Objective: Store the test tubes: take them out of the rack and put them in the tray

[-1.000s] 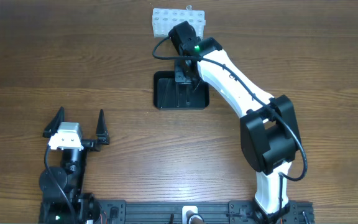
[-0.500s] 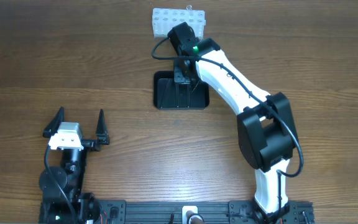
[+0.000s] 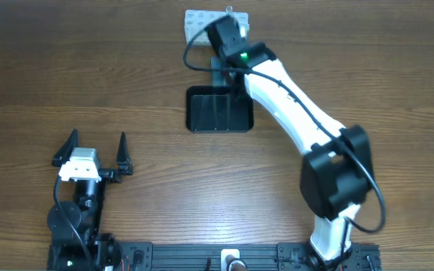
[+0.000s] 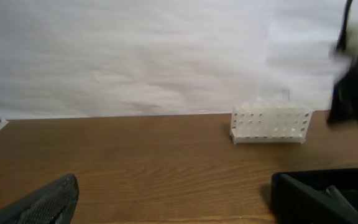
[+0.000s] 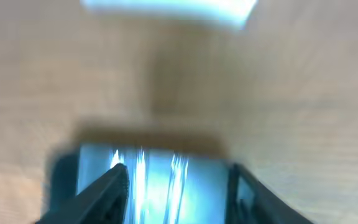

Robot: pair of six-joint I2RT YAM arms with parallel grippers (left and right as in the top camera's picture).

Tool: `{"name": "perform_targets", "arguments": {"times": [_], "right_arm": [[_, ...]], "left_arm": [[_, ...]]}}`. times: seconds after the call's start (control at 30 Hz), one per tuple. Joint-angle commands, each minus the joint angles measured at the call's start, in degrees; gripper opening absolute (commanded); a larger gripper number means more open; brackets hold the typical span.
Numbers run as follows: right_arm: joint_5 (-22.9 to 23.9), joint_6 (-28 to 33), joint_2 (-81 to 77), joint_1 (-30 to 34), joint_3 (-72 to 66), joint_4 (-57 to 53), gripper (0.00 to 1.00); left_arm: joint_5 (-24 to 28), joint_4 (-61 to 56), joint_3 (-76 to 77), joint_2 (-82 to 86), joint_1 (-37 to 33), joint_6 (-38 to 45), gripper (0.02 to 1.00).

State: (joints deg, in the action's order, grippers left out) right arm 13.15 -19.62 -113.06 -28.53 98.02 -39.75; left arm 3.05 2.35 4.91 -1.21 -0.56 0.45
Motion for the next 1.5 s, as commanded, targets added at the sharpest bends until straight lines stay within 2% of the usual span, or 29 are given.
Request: {"name": "perform_targets", "arguments": {"times": [0.03, 0.4, 0.63, 1.13, 1.5], "right_arm": [[8.85, 6.25, 1.95, 2.54, 2.14, 8.46, 0.61], [9.03, 14.34, -4.74, 4.9, 2.14, 27.85, 0.7], [8.87, 14.56, -8.17, 4.57, 2.16, 34.51, 0.709], [8.83, 14.58, -16.48, 4.44, 2.6, 44.11, 0.724], [9.53, 14.56, -19.65, 4.46, 3.63, 45.16, 0.698]], "left_arm": [[0.59, -0.13, -0.33, 0.55, -0.35, 0.81, 1.0], [0.59, -0.13, -0.33, 0.55, -0.35, 0.81, 1.0], [0.59, -0.13, -0.33, 0.55, -0.35, 0.81, 1.0], [0.59, -0.13, -0.33, 0.55, -0.35, 0.81, 1.0], [0.59, -0.13, -0.33, 0.55, -0.35, 0.81, 1.0]]}}
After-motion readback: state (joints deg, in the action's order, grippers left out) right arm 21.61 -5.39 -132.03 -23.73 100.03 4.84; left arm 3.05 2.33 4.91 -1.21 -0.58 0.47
